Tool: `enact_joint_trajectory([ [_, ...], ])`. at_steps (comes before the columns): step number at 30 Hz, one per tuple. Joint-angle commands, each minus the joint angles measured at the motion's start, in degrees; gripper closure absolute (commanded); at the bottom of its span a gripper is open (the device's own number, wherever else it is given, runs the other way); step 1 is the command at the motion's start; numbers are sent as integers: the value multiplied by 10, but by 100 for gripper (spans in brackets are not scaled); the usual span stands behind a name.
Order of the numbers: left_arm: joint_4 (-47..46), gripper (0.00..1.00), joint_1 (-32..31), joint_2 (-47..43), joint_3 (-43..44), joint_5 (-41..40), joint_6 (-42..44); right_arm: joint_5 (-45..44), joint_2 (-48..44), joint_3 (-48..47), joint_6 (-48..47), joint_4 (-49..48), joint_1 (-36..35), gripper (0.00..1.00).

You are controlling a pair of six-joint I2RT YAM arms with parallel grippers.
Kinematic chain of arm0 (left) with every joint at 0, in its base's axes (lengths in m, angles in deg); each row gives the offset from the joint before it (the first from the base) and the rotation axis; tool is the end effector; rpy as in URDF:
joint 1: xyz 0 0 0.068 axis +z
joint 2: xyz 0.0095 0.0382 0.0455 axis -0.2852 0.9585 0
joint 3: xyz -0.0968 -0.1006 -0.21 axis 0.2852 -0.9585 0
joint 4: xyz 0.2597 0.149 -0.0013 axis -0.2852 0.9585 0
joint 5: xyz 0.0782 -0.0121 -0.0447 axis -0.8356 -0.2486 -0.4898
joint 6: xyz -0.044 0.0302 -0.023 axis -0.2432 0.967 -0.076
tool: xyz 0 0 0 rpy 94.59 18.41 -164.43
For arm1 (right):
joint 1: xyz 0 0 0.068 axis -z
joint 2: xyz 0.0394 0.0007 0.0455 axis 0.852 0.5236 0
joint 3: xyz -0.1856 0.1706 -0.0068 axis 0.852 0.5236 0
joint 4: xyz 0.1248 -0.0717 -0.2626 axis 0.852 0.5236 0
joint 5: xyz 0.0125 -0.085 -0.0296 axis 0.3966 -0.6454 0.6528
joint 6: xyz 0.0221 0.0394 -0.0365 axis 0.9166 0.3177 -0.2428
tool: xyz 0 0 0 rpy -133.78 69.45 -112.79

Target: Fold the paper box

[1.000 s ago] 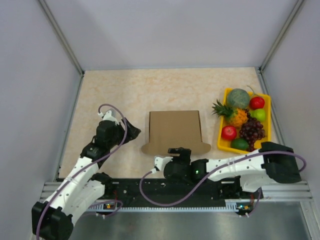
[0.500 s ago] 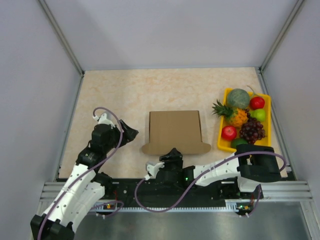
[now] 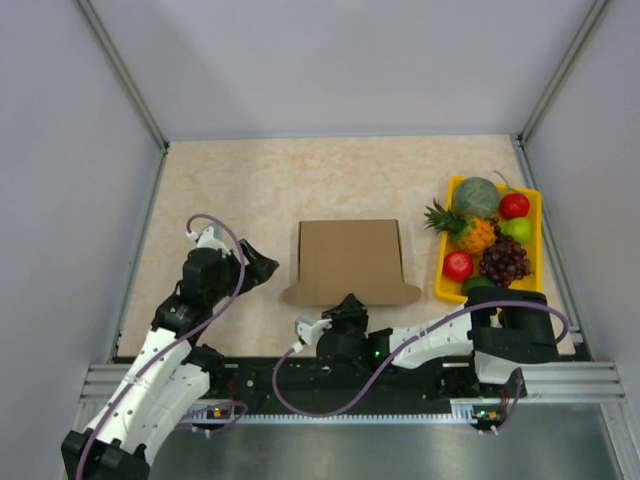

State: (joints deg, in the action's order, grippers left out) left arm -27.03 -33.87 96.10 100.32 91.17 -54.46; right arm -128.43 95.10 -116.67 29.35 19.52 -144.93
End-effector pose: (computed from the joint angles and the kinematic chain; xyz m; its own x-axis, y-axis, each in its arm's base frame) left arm 0.2042 -0.0683 0.2200 -0.6053 -0.5283 -0.5954 -0.0437 0.7689 -0.6378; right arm 0.0540 0.3119 0.0871 0.2424 -0.9434 -0.2265 -0.4475 0.0984 -0.8889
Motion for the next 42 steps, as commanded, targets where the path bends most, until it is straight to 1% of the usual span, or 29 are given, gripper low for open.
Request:
enact_joint_trajectory([
  [1,-25,11,4,4,4,16,0,-3,-3,6,-24,-56,13,84],
  [4,-27,7,8,13,8,17,5,-1,-19,6,-32,-55,22,94],
  [6,-25,5,10,21,11,19,8,6,-30,0,-33,-40,30,96],
  [10,-31,2,24,43,17,38,-11,22,-59,-10,-34,-20,40,96],
  [17,-109,2,39,104,-20,125,-51,25,-84,-10,-44,-30,49,98],
  [21,-180,2,54,127,-53,167,-90,33,-109,-10,-54,-35,54,98],
  [23,-244,2,61,147,-68,199,-105,35,-115,-9,-59,-36,56,98],
  [25,-300,2,62,167,-79,212,-123,40,-119,-8,-60,-35,59,98],
  [29,-353,2,63,199,-83,222,-127,47,-125,-7,-54,-37,61,100],
  [31,-386,2,68,229,-90,245,-137,53,-132,-4,-52,-34,62,100],
  [32,-436,2,68,240,-94,256,-146,54,-132,-4,-52,-33,63,100],
  [34,-486,2,70,275,-107,286,-174,54,-136,-2,-53,-33,63,100],
  [35,-527,2,70,289,-111,299,-182,54,-137,-2,-52,-33,63,100],
  [38,-576,2,68,350,-109,348,-201,58,-140,-3,-49,-31,65,100],
  [39,-634,2,69,365,-119,354,-227,57,-139,-4,-49,-31,66,100],
  [40,-667,2,69,393,-126,367,-239,59,-139,-4,-49,-32,66,100],
  [42,-751,2,68,419,-136,374,-269,62,-140,-5,-47,-31,66,100],
])
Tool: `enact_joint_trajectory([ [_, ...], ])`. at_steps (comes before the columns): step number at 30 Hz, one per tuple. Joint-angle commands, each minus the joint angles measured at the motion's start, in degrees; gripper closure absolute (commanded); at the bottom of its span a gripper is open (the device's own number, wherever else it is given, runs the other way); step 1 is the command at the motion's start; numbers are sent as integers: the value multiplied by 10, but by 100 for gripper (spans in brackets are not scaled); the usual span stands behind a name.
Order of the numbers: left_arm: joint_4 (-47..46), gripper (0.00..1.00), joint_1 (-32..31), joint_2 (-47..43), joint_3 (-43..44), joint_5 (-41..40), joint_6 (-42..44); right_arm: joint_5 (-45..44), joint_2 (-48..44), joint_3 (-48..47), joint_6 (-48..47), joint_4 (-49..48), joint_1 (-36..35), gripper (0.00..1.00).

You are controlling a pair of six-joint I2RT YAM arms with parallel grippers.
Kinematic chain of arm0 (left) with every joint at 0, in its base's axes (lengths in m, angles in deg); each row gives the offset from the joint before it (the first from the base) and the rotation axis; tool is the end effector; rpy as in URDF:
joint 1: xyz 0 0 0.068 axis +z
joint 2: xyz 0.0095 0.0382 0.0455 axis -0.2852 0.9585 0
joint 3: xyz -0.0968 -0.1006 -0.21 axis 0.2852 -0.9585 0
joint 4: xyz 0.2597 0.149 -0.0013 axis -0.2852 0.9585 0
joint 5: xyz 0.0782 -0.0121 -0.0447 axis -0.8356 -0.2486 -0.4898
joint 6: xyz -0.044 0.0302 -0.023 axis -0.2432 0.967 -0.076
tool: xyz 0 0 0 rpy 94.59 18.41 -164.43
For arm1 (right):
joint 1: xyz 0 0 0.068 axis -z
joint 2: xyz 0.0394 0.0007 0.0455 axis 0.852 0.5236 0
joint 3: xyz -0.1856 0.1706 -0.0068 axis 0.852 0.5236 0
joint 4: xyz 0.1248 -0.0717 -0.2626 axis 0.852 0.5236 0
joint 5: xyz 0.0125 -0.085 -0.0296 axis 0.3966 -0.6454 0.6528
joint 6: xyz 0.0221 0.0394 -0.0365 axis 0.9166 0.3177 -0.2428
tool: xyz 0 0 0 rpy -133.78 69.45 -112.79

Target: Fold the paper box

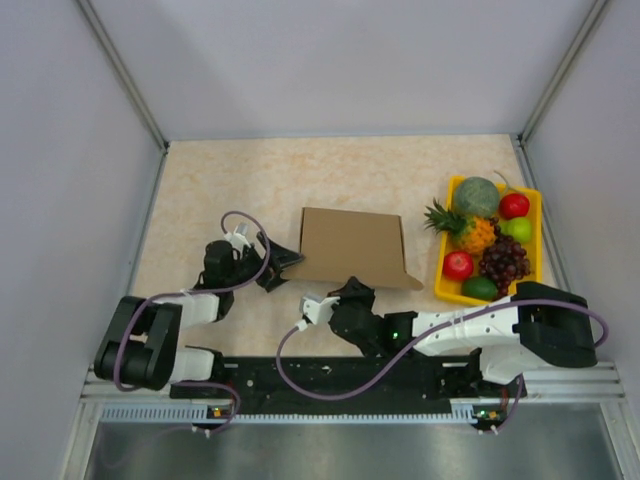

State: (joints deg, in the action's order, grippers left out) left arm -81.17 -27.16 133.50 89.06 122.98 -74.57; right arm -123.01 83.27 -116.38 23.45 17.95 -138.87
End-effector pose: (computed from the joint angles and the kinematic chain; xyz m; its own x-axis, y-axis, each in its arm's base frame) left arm 0.2470 -0.0723 0.0978 -0.8023 -0.5683 -0.1825 -0.0473 0.3653 -0.9297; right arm 0.0847 0.3071 0.1467 0.2474 -0.8993 -0.3608 -0.4479 0.2240 -0.8656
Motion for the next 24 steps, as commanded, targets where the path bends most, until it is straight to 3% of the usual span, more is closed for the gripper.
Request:
enact_joint_trajectory([
  [1,-238,2,1,68,-25,59,-77,9,-21,-9,13,-15,6,100],
  [9,-423,2,-9,178,-34,61,-159,13,-27,-11,15,-12,6,100],
  [15,-628,4,-16,274,-35,65,-261,17,-30,-11,27,-7,7,95],
  [20,-625,18,-16,252,-50,61,-249,22,-46,-7,50,1,11,91],
  [24,-567,34,-17,199,-53,61,-244,27,-58,-10,78,16,16,76],
])
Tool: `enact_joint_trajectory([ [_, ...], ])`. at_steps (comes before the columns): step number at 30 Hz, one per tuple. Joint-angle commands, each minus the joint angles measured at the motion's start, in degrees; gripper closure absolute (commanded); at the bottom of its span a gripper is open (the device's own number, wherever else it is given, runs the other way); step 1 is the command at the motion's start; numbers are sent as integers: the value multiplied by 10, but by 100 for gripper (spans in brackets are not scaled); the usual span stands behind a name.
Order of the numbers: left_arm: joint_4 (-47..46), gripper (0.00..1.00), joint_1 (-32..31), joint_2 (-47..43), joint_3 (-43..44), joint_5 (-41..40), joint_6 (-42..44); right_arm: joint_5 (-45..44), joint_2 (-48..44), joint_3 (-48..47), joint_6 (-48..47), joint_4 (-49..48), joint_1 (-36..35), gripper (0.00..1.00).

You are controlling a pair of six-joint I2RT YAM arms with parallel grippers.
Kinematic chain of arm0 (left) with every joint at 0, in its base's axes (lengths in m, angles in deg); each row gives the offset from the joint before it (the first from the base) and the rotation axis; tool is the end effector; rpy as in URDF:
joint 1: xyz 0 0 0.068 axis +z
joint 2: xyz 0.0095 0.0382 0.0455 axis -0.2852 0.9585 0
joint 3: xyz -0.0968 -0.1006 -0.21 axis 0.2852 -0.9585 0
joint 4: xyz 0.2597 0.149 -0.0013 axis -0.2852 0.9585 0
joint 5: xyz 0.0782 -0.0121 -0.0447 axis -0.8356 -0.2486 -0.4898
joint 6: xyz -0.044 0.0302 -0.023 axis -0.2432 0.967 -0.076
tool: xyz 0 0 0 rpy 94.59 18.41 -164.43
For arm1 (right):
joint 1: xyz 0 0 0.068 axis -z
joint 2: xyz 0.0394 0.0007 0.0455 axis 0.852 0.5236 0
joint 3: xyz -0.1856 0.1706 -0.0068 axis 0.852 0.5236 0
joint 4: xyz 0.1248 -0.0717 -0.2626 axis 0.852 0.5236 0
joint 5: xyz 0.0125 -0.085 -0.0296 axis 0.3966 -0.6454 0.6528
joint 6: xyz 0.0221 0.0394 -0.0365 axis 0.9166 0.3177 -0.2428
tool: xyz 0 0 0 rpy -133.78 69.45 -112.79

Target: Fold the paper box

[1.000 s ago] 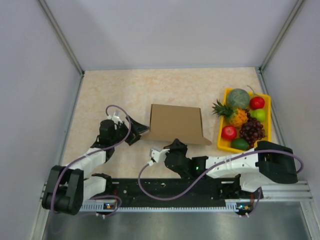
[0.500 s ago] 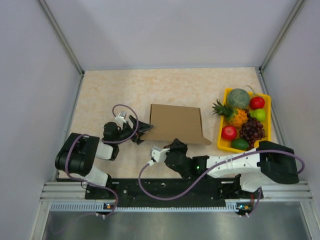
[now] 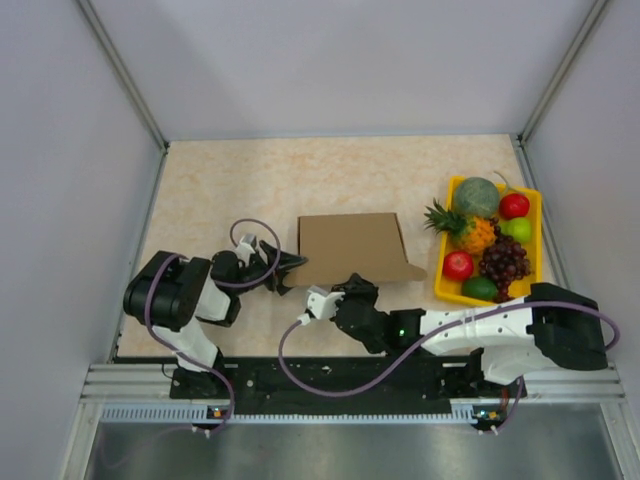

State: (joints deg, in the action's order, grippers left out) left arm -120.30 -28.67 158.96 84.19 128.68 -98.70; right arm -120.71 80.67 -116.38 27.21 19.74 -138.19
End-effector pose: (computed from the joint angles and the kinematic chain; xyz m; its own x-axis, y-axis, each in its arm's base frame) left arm 0.2225 -0.0772 0.0443 -0.8129 -0.5648 0.1422 -0.2236 0.0772 -0.9716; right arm 0.0869 0.3039 0.1568 0.2280 -0.8703 -0.4366 -0.4855 0.2871 -0.8257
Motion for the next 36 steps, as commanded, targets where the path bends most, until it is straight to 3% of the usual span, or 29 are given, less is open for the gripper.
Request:
enact_joint_trajectory([
  [1,-163,39,-2,-66,-3,3,-1,5,-36,-10,51,-1,9,73],
  [2,-149,46,-1,-78,-3,4,-1,5,-38,-9,56,4,10,69],
  [3,-132,48,-1,-102,-2,2,0,5,-43,-9,61,7,11,59],
  [5,-78,50,-1,-130,-1,-2,4,3,-49,-14,82,26,12,46],
  [6,-53,50,0,-160,2,-3,6,1,-57,-18,90,37,12,33],
  [7,9,51,0,-177,3,-4,7,4,-63,-25,117,54,14,26],
  [8,41,53,1,-193,5,-4,11,25,-67,-50,135,114,15,21],
  [10,106,55,5,-242,14,-2,17,32,-80,-80,185,166,15,16],
  [13,249,54,11,-312,36,-2,46,24,-113,-101,188,203,15,7],
  [14,354,53,12,-329,60,-3,78,25,-121,-102,182,209,14,4],
  [15,399,54,12,-360,72,-11,93,27,-128,-101,175,212,12,1],
  [22,622,57,13,-430,142,-26,130,31,-141,-112,78,185,-3,1],
  [28,671,58,15,-469,153,-28,97,62,-141,-106,-12,112,4,1],
  [36,682,58,15,-511,153,-15,42,157,-102,-131,18,132,8,2],
])
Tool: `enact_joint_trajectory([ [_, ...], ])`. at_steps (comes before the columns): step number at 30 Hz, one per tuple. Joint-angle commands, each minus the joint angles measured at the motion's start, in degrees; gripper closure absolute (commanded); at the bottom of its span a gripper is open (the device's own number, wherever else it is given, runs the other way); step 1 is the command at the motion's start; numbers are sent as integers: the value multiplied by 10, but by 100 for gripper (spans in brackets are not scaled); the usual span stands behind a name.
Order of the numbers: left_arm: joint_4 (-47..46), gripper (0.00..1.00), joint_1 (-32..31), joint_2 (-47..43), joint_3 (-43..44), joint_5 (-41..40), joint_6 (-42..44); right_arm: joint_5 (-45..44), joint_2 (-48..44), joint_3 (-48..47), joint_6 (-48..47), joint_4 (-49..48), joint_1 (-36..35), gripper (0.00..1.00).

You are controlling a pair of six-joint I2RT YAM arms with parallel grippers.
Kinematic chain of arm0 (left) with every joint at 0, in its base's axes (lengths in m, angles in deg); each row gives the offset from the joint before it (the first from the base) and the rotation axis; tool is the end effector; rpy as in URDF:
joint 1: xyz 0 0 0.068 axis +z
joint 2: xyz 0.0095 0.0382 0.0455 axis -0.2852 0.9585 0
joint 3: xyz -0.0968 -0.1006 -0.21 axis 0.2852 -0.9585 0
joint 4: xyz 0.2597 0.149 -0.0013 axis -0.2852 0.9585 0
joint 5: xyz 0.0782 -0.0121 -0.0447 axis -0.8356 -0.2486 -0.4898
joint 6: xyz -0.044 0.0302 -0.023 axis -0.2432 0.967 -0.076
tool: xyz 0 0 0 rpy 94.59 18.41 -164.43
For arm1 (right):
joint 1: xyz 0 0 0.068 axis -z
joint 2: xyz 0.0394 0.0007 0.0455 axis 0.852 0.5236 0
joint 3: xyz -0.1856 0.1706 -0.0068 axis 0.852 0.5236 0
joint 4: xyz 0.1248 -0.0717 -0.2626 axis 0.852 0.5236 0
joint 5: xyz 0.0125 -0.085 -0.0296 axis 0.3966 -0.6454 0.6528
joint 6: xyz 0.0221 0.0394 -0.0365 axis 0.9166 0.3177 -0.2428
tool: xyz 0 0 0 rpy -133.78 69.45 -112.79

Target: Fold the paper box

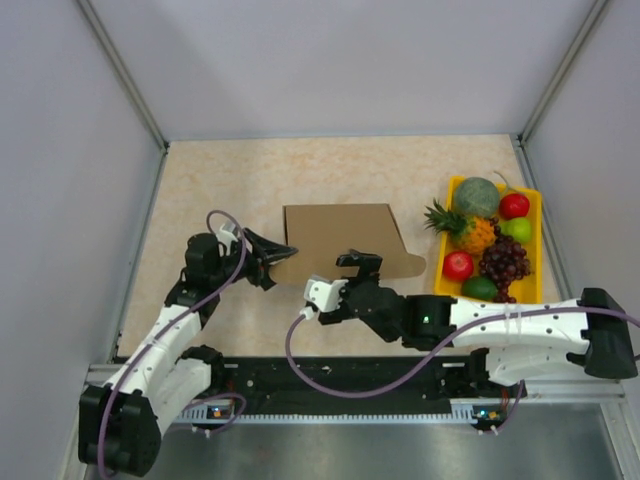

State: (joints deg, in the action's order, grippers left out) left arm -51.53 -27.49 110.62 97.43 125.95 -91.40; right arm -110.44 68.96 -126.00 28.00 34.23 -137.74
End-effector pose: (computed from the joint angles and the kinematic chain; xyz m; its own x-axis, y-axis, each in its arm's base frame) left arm 0.2375 -0.0737 0.1932 -0.7900 -0.6061 0.0920 -0.2454 0.1752 -0.9535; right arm 0.0834 0.3007 0.2533 0.3078 -0.7586 -0.5742 -0.5867 0.3238 -0.7423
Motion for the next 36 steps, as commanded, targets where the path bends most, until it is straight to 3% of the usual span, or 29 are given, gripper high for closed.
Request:
enact_joint_trajectory([
  [1,-3,58,3,-31,22,12,-32,56,22,-36,16,-15,2,2],
  [13,26,60,4,-67,17,28,-66,-51,88,-24,-98,-131,6,7],
  [16,26,59,4,-69,16,33,-69,-41,88,-20,-114,-143,8,13],
  [20,27,60,5,-68,18,34,-60,-38,88,-23,-127,-147,9,30],
  [23,27,52,5,-68,17,32,-59,-19,88,-33,-110,-115,10,42],
  [24,21,40,6,-69,14,31,-62,-16,87,-35,-103,-104,10,44],
  [27,-3,27,13,-88,3,13,-70,-7,84,-36,-96,-87,13,50],
  [28,4,17,16,-95,11,1,-47,0,81,-45,-92,-78,14,51],
  [31,81,2,42,-116,48,-35,39,29,75,-67,-71,-27,29,58],
  [36,228,2,94,-108,136,-100,241,89,79,-118,-13,79,76,59],
])
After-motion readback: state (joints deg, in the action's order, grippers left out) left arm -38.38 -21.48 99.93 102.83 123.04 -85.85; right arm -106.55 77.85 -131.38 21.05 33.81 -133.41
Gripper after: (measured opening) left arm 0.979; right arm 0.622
